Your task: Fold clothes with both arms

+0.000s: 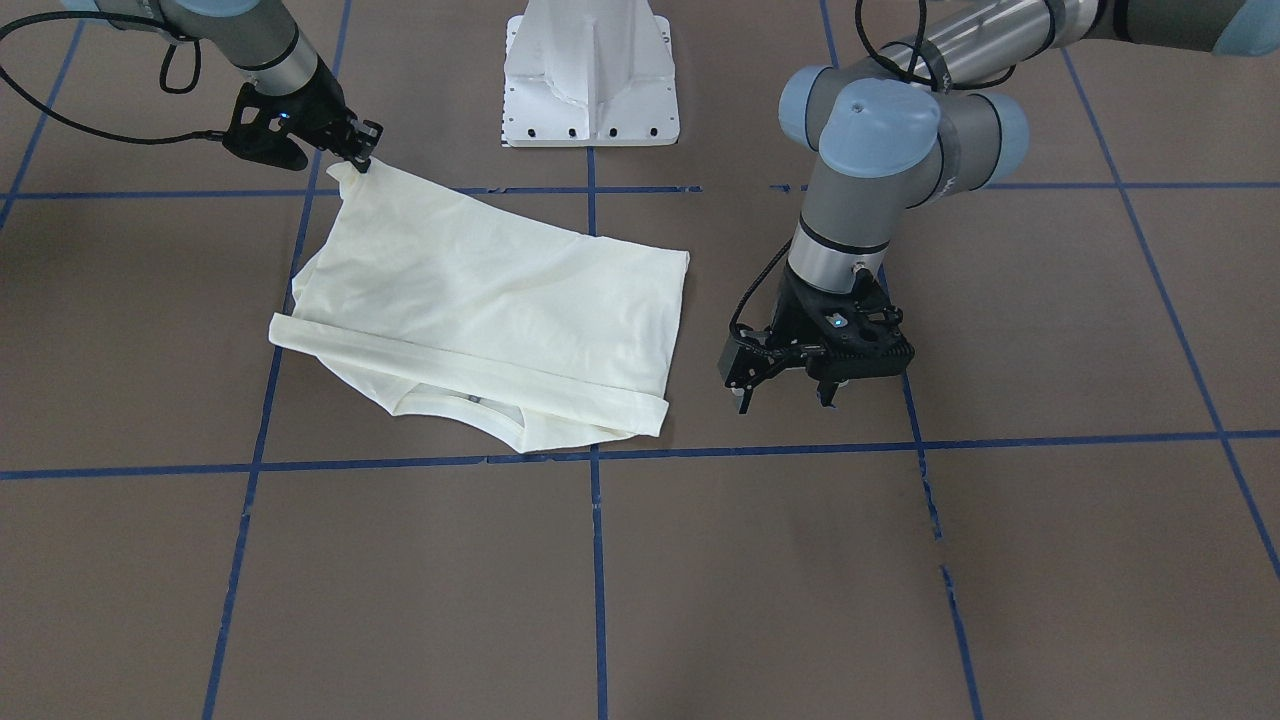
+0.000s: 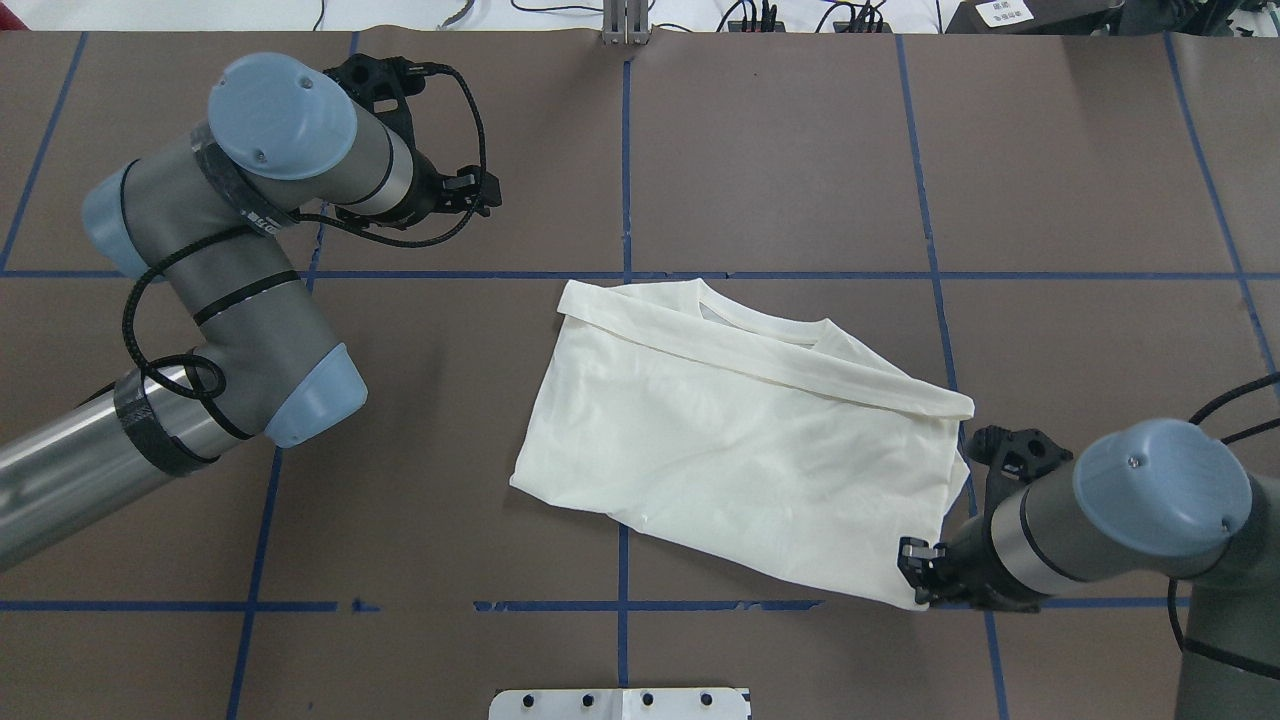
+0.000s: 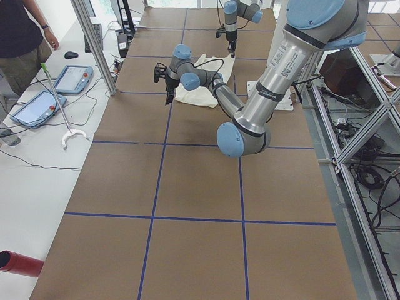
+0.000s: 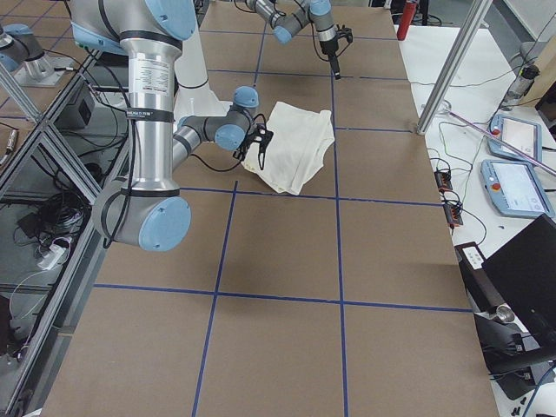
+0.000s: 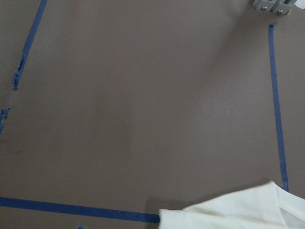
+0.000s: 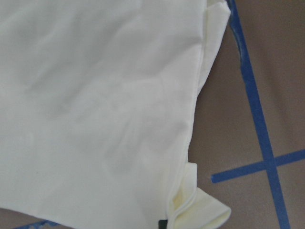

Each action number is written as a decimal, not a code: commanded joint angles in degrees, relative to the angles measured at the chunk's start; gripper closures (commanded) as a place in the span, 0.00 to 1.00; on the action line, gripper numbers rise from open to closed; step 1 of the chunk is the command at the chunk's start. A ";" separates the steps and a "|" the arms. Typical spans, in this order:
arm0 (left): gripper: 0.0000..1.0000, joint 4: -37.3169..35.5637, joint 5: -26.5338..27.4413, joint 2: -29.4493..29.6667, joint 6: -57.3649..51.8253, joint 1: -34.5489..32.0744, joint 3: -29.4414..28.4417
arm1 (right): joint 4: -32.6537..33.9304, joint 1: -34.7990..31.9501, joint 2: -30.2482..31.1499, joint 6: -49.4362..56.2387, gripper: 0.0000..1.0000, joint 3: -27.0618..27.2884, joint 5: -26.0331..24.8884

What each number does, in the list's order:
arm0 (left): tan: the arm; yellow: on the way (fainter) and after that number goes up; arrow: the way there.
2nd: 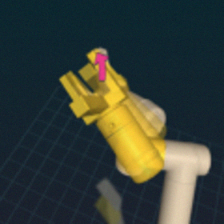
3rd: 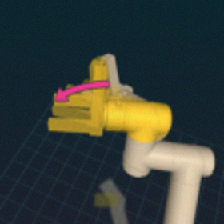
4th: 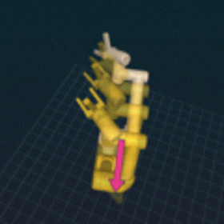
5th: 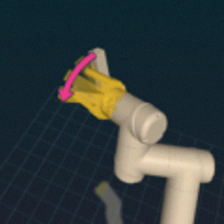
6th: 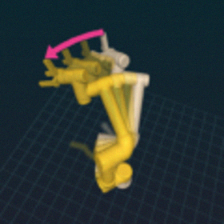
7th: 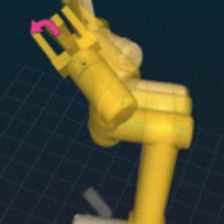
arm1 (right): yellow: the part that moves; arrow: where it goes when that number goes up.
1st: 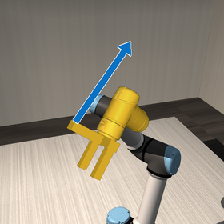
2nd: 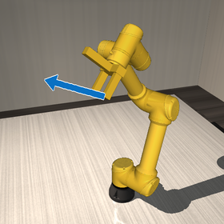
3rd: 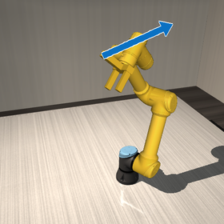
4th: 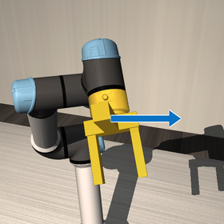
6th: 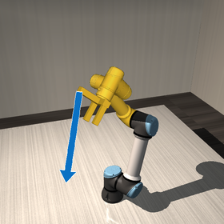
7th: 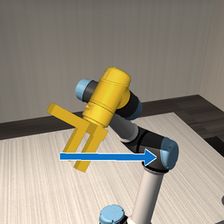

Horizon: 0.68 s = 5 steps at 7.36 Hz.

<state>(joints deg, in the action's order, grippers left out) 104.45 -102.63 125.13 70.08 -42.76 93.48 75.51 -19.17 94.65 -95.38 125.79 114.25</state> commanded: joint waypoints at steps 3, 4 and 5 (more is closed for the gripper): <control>0.00 0.32 -0.90 0.11 0.58 0.57 0.47 | -0.19 3.71 2.47 -4.09 0.00 1.90 1.77; 0.00 0.58 -4.48 -0.41 5.11 2.84 1.26 | -0.37 -0.65 -0.67 -4.81 0.00 1.91 1.76; 0.00 2.50 -5.03 -1.29 14.64 6.86 2.57 | -0.37 -4.95 -4.00 -4.82 0.00 1.65 1.76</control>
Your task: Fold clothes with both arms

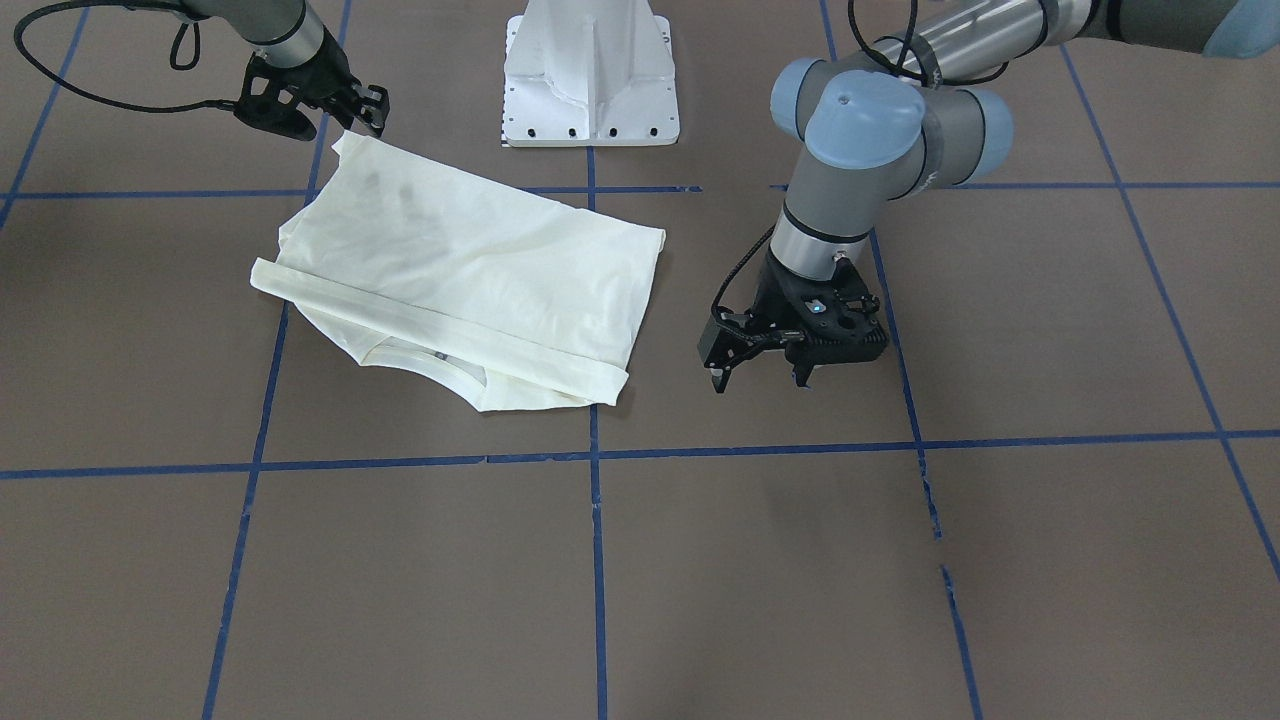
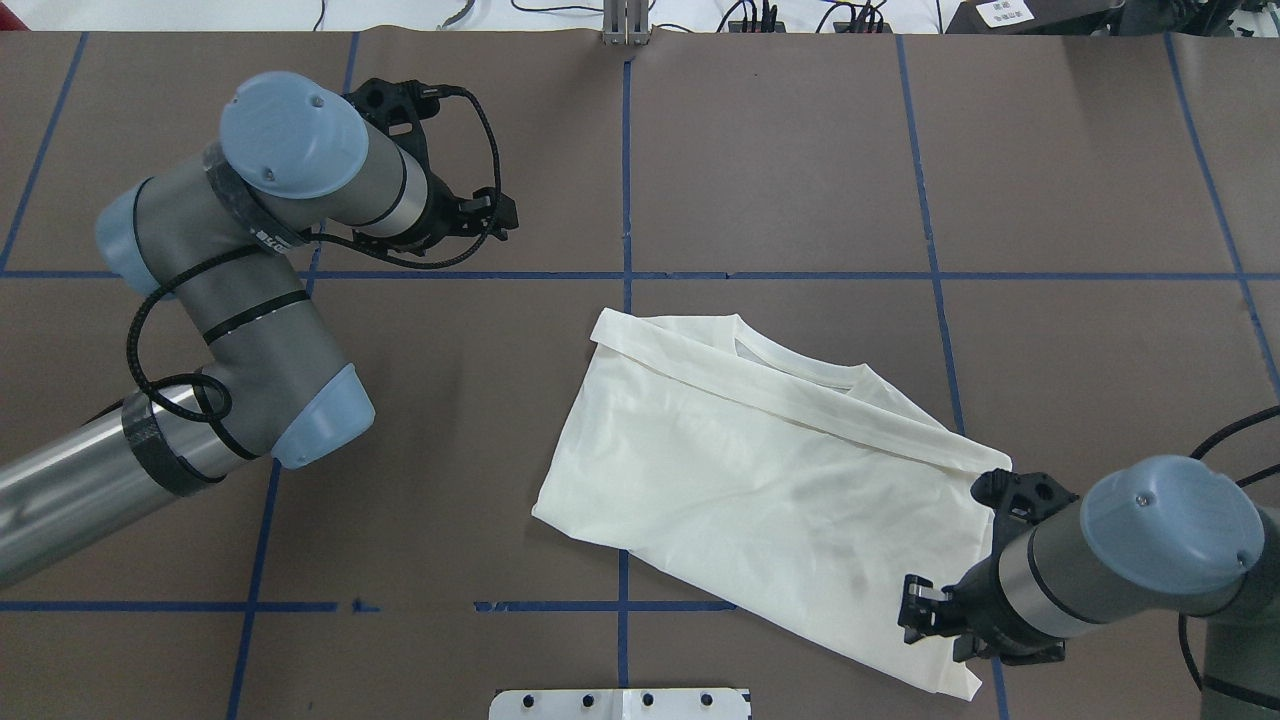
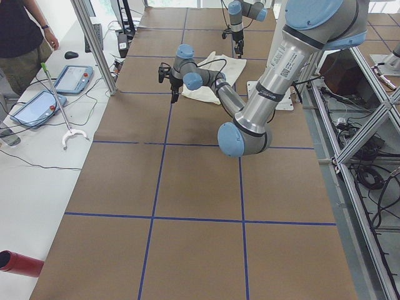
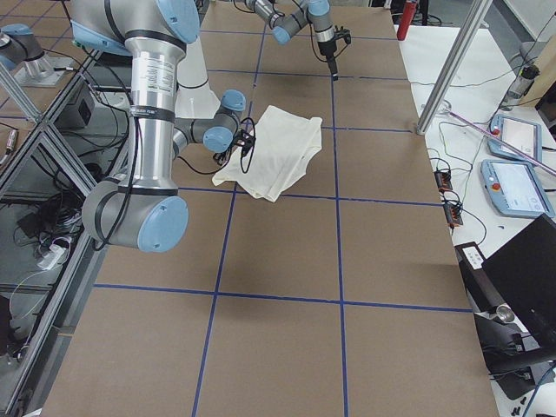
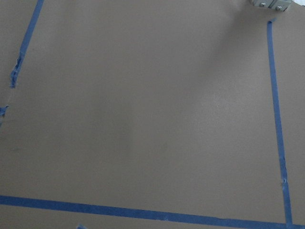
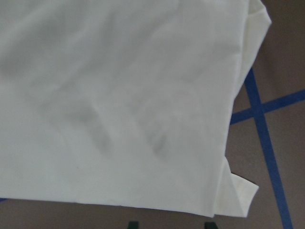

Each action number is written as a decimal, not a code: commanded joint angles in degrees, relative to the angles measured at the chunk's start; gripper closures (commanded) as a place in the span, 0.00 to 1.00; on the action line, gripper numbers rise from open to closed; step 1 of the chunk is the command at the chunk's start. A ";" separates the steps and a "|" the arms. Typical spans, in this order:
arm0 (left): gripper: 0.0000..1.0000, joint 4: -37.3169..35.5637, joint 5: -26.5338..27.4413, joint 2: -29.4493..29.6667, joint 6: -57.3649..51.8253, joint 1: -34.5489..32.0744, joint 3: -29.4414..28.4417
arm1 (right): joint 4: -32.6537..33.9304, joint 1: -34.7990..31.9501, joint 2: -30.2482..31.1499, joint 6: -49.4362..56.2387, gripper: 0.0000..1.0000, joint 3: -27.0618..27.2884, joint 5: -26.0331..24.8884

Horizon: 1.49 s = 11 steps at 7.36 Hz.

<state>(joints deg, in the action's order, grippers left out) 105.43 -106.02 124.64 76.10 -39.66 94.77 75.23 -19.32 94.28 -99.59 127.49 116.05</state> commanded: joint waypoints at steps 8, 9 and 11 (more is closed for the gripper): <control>0.27 2.15 5.82 -6.78 34.55 23.22 6.93 | -0.08 -14.78 -15.09 -0.35 0.00 -4.17 -1.79; 0.31 2.15 6.09 -6.69 34.46 23.14 7.01 | -0.08 -14.78 -15.09 -0.34 0.00 -4.27 -1.79; 0.38 2.15 7.13 -6.69 33.94 21.91 7.09 | -0.08 -14.87 -15.09 -0.34 0.00 -4.27 -1.79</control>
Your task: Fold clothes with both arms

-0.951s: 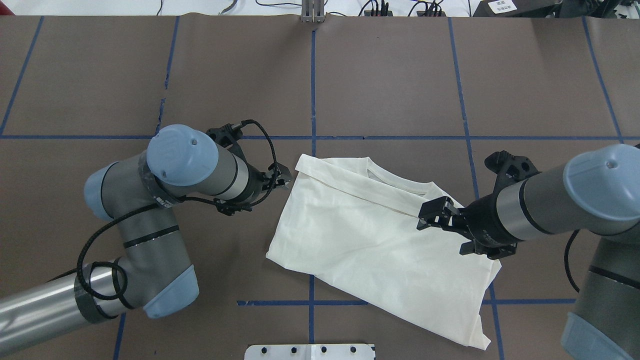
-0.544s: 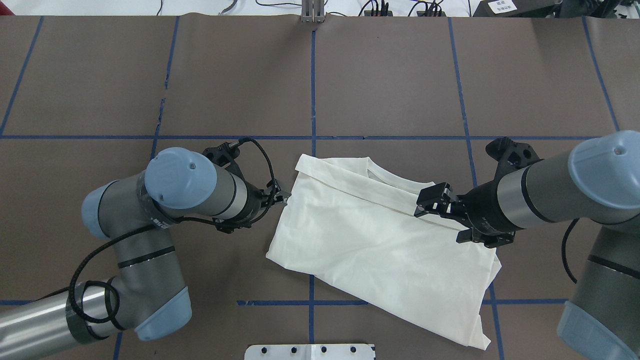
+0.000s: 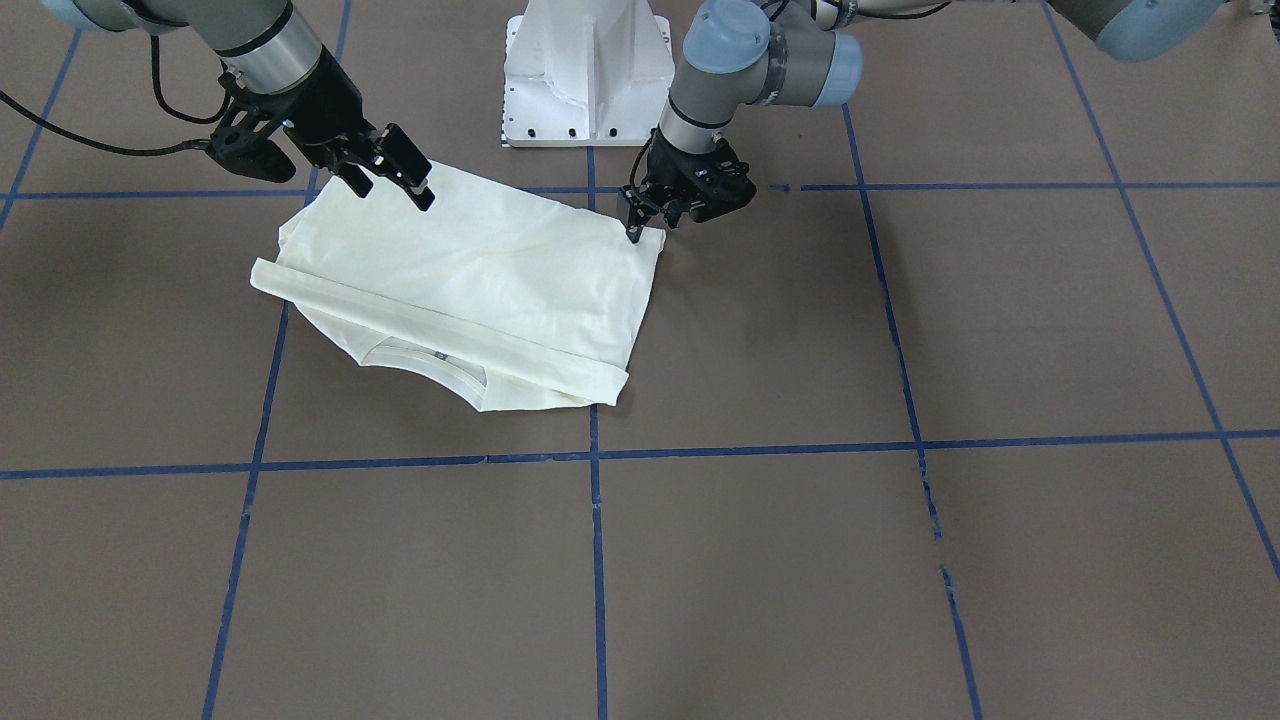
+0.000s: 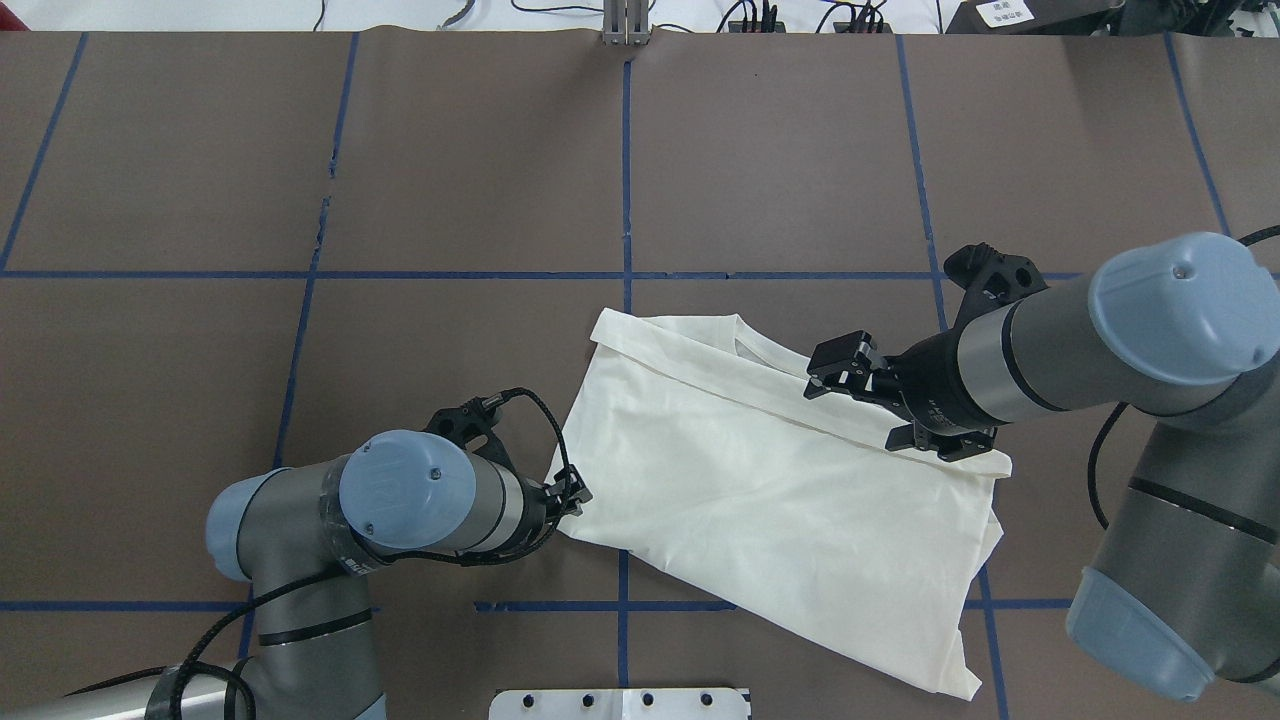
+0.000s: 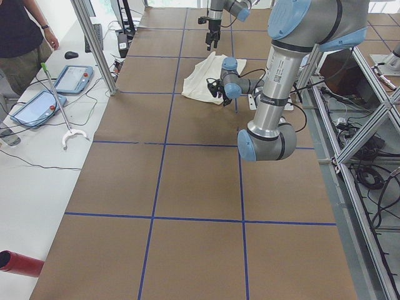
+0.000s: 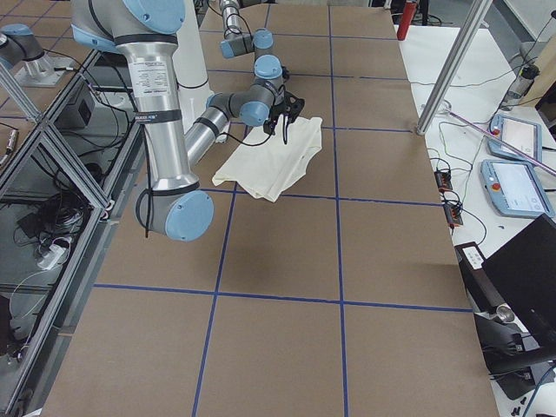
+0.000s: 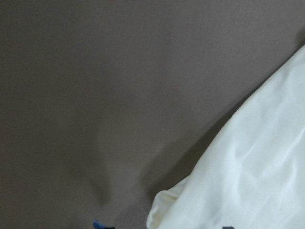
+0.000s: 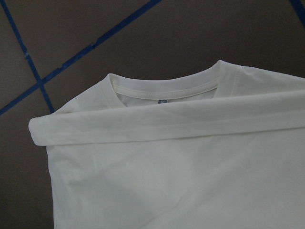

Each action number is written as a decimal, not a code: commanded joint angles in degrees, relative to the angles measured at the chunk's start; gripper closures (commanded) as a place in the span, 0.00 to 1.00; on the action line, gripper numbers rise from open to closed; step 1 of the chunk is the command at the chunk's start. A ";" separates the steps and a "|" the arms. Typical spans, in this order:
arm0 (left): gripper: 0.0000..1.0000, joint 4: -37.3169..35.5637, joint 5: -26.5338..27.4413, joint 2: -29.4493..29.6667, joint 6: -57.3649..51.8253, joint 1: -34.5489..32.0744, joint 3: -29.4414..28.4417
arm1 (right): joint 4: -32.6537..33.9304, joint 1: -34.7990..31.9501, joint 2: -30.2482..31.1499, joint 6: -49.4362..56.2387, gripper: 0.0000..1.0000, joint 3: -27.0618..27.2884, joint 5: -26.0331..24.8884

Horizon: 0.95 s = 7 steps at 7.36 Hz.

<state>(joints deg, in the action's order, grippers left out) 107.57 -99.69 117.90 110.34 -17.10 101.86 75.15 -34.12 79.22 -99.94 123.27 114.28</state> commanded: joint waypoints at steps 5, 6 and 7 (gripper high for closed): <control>1.00 -0.08 1.61 -0.48 -0.47 -1.18 0.53 | 0.00 -0.15 0.06 0.09 0.00 -0.13 -0.02; 1.00 -0.08 1.34 -0.48 -0.47 -1.18 0.62 | 0.17 -0.15 0.06 0.09 0.00 -0.13 -0.02; 1.00 -0.08 1.52 -0.39 -0.47 -1.18 0.79 | 0.26 -0.15 0.06 0.00 0.00 -0.22 -0.02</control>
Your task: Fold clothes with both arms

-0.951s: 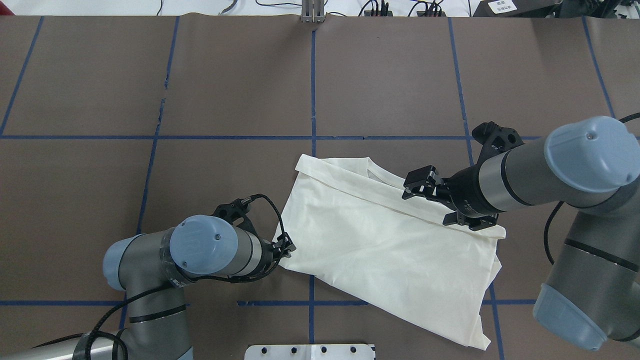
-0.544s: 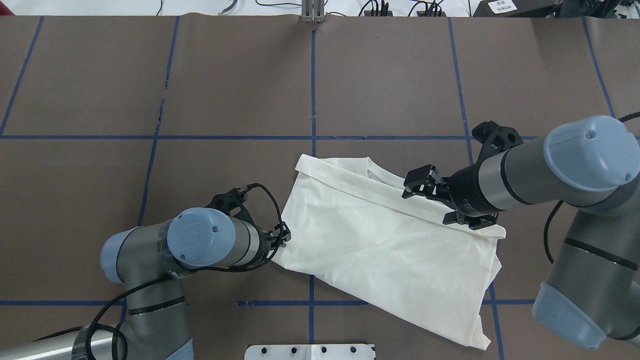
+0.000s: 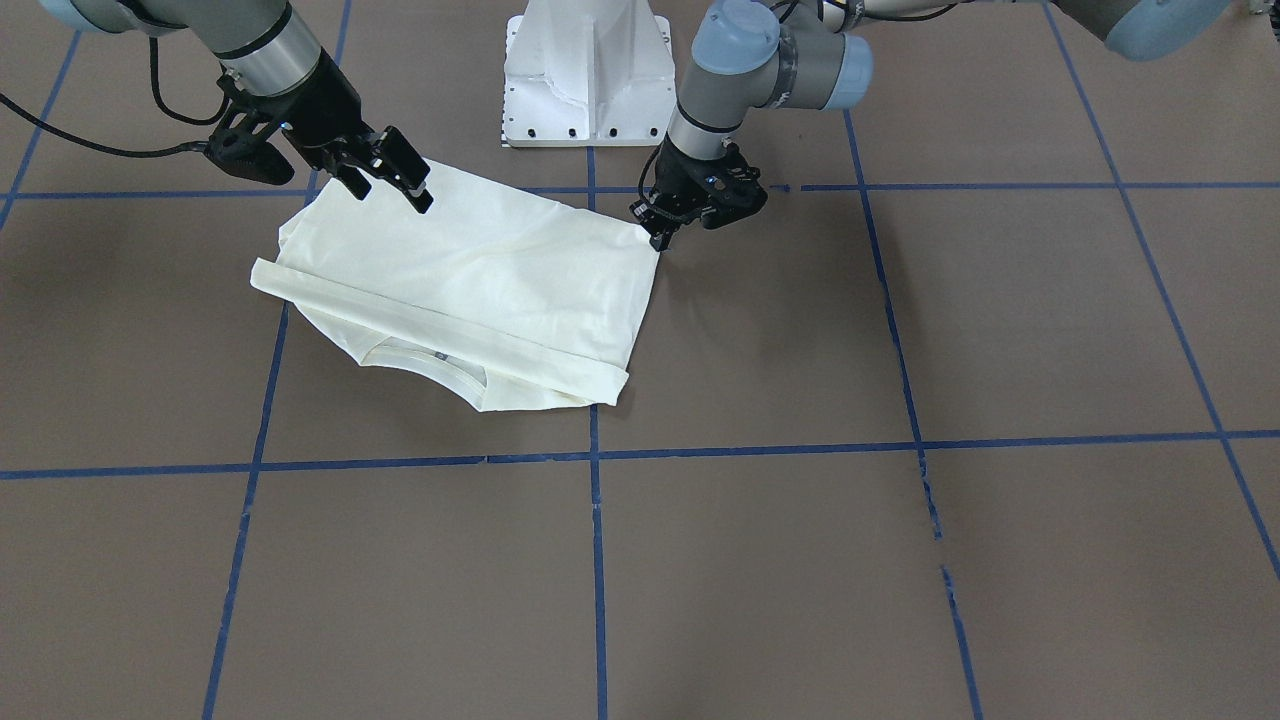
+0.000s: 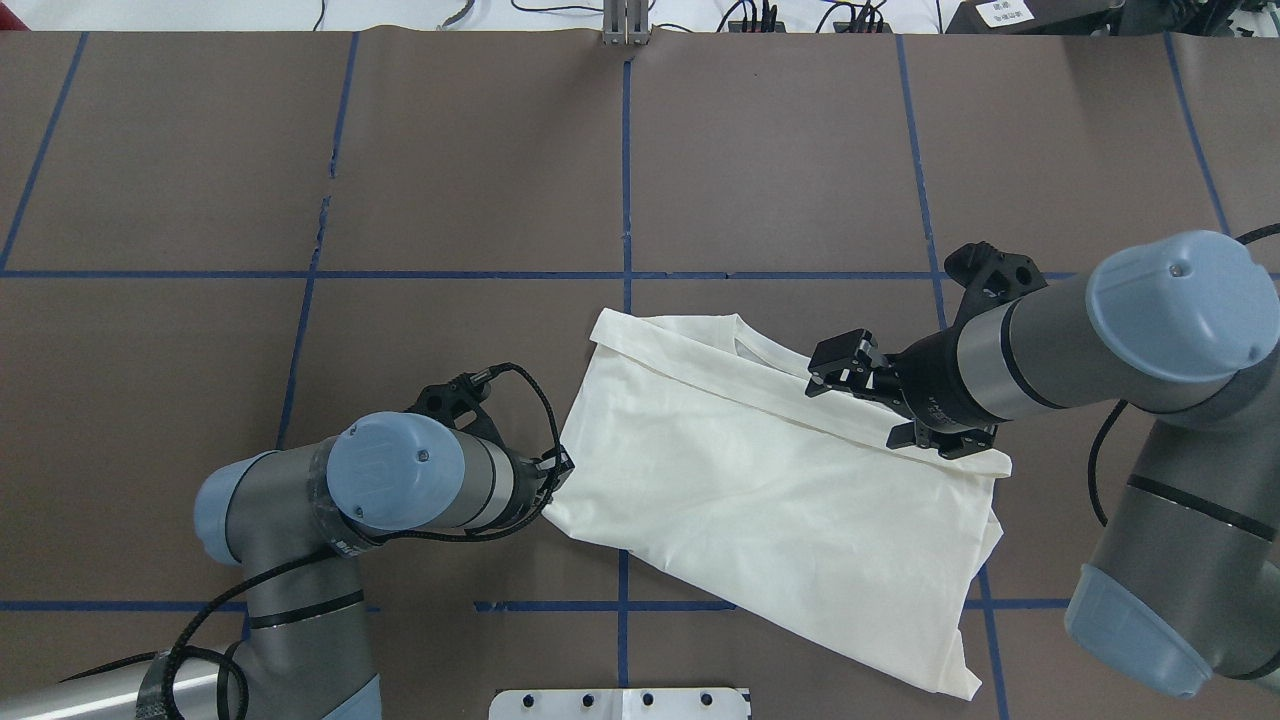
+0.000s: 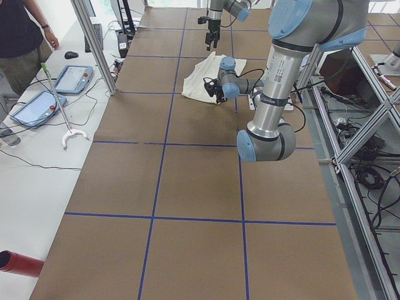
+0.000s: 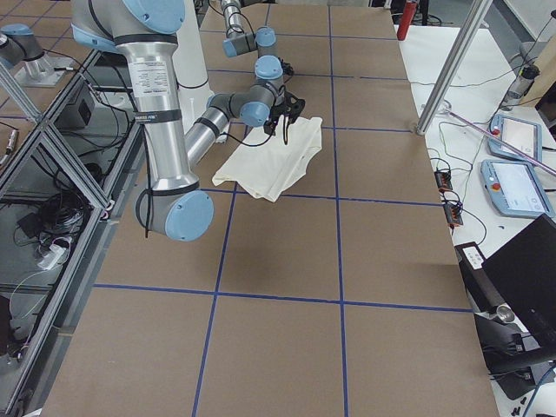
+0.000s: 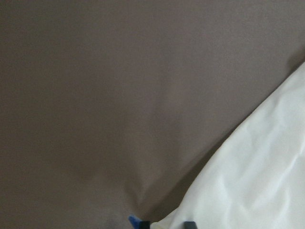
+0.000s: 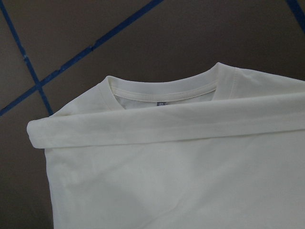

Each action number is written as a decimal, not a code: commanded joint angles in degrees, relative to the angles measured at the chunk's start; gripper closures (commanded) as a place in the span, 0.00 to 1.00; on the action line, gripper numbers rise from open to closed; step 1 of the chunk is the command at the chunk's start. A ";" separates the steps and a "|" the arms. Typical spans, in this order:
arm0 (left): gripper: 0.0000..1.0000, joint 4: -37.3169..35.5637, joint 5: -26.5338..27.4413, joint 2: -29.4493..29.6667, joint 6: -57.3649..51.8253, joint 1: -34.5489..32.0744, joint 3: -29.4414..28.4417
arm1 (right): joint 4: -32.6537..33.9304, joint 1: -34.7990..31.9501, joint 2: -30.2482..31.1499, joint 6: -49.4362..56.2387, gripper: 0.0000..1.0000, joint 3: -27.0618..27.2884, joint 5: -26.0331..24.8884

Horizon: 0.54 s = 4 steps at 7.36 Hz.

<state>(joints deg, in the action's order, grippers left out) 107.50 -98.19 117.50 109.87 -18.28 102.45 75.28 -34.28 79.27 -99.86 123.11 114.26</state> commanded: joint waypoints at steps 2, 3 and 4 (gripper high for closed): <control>1.00 -0.19 0.20 1.05 -4.70 -5.59 -0.31 | 0.13 -0.09 0.01 -0.07 0.00 -0.15 0.00; 1.00 0.33 0.20 1.67 -16.15 -10.76 -2.76 | 0.13 -0.17 0.01 -0.07 0.00 -0.07 0.00; 1.00 0.86 0.20 3.07 -22.61 -14.56 -6.52 | 0.13 -0.17 0.01 -0.07 0.00 -0.06 0.00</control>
<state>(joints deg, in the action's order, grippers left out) 107.80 -98.01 119.21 96.41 -27.75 99.65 75.41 -34.41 79.28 -99.93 123.02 114.26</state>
